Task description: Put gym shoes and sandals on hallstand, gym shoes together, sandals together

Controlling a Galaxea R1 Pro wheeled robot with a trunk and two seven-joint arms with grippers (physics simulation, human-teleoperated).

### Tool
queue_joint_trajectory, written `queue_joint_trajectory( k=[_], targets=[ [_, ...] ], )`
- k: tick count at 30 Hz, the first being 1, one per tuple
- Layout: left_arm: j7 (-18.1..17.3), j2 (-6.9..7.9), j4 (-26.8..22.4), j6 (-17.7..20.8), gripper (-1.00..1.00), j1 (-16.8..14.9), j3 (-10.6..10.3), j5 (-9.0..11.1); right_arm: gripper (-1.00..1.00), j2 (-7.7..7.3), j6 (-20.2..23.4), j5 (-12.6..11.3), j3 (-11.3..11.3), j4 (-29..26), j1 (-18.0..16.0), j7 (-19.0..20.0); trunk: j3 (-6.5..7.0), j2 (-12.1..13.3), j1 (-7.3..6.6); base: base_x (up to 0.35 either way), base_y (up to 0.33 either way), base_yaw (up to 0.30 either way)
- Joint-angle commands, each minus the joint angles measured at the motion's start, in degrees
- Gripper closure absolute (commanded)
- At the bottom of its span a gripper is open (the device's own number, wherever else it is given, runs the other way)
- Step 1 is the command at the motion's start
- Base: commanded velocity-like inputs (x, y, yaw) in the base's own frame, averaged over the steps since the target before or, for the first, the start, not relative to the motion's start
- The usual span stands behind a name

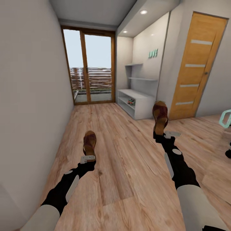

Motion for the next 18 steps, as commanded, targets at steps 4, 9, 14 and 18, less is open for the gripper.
queue_joint_trajectory(
  k=[4,9,14,18],
  targets=[
    [0.0,-0.01,-0.1,0.4,1.0,0.0,0.0,0.6,1.0,0.01,0.4,0.3,0.0,-0.1,0.0,-0.1,-0.14,0.0,0.02,0.342,0.0,0.3],
    [0.0,-0.01,-0.1,0.4,1.0,0.0,0.0,0.6,1.0,0.01,0.4,0.3,-0.1,-0.1,0.0,-0.1,-0.25,0.0,0.02,0.342,0.0,0.3],
    [0.0,-0.01,-0.1,0.4,1.0,0.0,0.0,0.6,1.0,0.01,0.4,0.3,0.0,-0.1,0.0,-0.1,-0.35,0.0,0.02,0.342,0.0,0.3],
    [0.0,-0.01,-0.1,0.4,1.0,0.0,0.0,0.6,1.0,0.01,0.4,0.3,0.0,-0.1,0.0,-0.1,-0.43,0.0,0.02,0.342,0.0,0.3]
  ],
)
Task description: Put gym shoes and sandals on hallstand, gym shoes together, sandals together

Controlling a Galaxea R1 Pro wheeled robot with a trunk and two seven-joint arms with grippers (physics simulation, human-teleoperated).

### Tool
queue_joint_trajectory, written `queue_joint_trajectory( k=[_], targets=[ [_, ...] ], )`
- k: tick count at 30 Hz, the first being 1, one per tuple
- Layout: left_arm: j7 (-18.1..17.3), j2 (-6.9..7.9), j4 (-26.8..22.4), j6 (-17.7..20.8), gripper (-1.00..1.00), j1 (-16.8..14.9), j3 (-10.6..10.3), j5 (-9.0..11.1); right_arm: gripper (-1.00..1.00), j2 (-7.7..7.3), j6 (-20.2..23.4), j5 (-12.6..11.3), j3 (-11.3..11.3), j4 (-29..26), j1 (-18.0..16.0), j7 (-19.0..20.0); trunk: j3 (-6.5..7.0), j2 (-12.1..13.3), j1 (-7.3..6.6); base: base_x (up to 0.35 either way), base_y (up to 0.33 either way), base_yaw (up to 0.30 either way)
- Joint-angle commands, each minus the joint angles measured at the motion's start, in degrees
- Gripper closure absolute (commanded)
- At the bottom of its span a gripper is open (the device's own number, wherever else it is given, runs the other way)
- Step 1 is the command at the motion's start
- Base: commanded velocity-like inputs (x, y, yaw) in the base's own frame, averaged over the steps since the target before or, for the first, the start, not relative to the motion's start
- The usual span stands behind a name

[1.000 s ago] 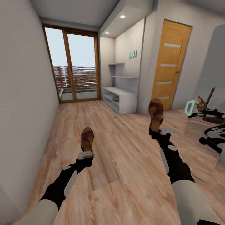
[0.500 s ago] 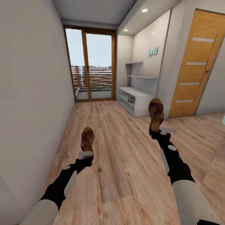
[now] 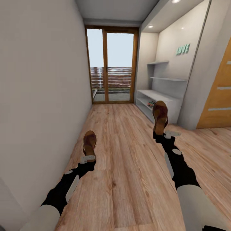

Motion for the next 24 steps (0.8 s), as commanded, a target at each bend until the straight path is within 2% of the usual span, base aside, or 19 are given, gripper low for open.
queue_joint_trajectory(
  k=[1,8,24],
  targets=[
    [0.0,-0.01,-0.1,0.4,1.0,0.0,0.0,0.6,1.0,0.01,0.4,0.3,-0.1,-0.1,0.0,-0.1,-0.08,0.0,0.02,0.342,0.0,0.3],
    [0.0,-0.01,-0.1,0.4,1.0,-0.1,0.0,0.6,1.0,0.01,0.4,0.3,-0.1,-0.1,0.0,0.0,-0.19,0.0,0.02,0.343,0.0,0.23],
    [0.0,-0.08,-0.1,0.4,1.0,-0.1,0.0,0.6,1.0,0.01,0.8,0.1,0.0,-0.2,0.0,0.0,-0.19,0.0,0.02,0.345,0.0,0.006]
  ],
)
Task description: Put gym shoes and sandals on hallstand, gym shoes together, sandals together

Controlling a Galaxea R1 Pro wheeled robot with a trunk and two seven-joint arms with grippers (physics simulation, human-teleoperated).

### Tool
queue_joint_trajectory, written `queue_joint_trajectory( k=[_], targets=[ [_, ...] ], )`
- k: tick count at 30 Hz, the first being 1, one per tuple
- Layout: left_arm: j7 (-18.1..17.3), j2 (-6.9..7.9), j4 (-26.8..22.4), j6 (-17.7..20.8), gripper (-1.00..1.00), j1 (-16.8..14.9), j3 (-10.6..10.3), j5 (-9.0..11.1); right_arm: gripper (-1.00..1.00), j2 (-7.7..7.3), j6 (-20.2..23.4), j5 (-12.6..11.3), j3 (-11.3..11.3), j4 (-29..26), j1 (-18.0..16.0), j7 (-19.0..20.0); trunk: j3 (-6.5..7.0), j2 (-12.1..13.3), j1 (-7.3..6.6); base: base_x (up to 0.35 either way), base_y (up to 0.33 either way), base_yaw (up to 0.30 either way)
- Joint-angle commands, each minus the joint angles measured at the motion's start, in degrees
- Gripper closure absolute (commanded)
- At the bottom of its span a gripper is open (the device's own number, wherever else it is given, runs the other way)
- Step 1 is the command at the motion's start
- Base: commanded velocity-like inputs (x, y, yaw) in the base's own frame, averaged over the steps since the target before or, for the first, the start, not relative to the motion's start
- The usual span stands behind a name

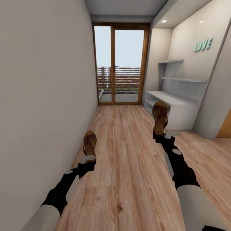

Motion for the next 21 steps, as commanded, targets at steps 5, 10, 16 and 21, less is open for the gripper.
queue_joint_trajectory(
  k=[5,10,16,21],
  targets=[
    [0.0,-0.02,-0.1,0.4,1.0,0.0,0.0,0.6,1.0,-0.01,0.5,0.2,-0.1,-0.1,0.0,-0.1,-0.06,0.0,0.02,0.346,0.0,0.0],
    [0.0,-0.02,-0.1,0.4,1.0,0.0,0.0,0.6,1.0,-0.07,0.5,0.1,-0.1,-0.1,0.0,-0.1,-0.06,0.0,0.02,0.346,0.0,0.0],
    [0.0,-0.07,-0.1,0.4,1.0,0.0,0.0,0.5,1.0,-0.01,0.5,0.2,-0.1,-0.2,0.0,-0.3,-0.06,0.0,0.02,0.346,0.0,0.0],
    [0.0,-0.11,-0.1,0.4,1.0,0.0,0.0,0.5,1.0,0.01,0.6,0.3,-0.1,-0.2,0.0,-0.2,-0.06,0.0,0.02,0.346,0.0,0.0]
  ],
)
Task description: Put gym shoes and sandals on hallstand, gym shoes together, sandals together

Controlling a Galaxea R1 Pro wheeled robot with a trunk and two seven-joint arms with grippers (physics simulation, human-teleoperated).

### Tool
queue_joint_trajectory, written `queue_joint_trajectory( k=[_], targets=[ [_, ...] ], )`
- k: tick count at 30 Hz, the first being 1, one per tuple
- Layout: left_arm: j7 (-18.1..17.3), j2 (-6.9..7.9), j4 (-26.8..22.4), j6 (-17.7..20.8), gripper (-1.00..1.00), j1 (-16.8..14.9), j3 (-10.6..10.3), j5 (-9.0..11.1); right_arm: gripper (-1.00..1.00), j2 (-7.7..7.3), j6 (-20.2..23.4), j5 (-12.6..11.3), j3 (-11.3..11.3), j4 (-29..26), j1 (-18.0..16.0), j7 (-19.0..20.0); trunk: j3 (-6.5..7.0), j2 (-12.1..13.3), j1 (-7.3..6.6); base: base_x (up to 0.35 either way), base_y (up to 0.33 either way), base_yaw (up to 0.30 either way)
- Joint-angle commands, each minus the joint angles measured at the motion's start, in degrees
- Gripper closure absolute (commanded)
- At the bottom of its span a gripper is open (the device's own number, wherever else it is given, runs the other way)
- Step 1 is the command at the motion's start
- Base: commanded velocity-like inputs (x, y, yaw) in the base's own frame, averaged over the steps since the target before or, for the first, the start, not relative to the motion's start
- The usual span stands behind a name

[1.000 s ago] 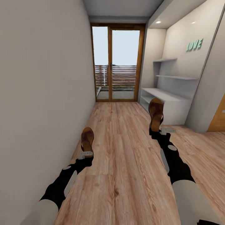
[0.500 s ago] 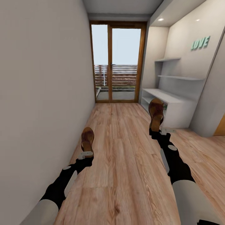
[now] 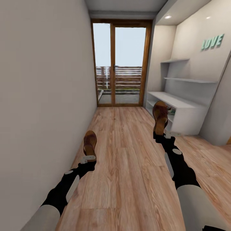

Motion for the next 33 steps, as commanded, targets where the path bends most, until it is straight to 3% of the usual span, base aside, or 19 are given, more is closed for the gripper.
queue_joint_trajectory(
  k=[1,33],
  targets=[
    [0.0,0.0,-0.1,0.4,1.0,0.0,0.0,0.6,1.0,0.01,0.4,0.3,0.0,-0.1,0.0,-0.1,-0.06,0.0,0.02,0.346,0.0,0.0],
    [0.0,0.0,-0.1,0.4,1.0,0.0,0.0,0.6,1.0,0.1,0.4,0.5,0.0,-0.1,0.0,-0.1,-0.06,0.0,0.02,0.346,0.0,0.0]
  ],
)
